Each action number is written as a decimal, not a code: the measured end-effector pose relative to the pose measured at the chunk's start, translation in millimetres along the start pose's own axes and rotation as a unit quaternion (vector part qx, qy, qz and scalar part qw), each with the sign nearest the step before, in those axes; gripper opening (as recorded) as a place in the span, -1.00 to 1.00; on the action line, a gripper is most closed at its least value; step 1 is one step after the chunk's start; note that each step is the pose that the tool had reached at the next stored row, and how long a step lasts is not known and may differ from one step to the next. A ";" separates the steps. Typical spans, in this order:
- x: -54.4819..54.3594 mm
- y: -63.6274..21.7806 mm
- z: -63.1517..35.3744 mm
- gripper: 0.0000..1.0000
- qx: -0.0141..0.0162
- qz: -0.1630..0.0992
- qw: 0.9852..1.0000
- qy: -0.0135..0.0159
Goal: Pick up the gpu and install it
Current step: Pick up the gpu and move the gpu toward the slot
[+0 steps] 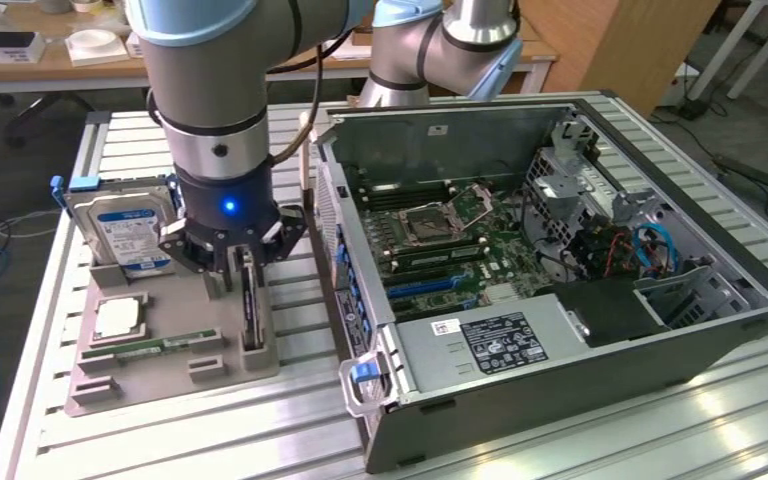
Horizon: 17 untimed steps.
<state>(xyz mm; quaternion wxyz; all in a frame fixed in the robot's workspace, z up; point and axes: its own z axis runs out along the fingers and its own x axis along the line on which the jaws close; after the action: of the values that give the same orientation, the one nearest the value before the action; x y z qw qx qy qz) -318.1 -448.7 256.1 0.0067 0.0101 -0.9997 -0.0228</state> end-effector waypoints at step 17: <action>-2.7 -0.5 8.4 -0.22 0.000 0.000 1.000 0.000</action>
<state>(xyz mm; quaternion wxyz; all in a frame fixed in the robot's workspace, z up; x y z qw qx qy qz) -315.5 -448.8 247.7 0.0067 0.0101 -0.9997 -0.0228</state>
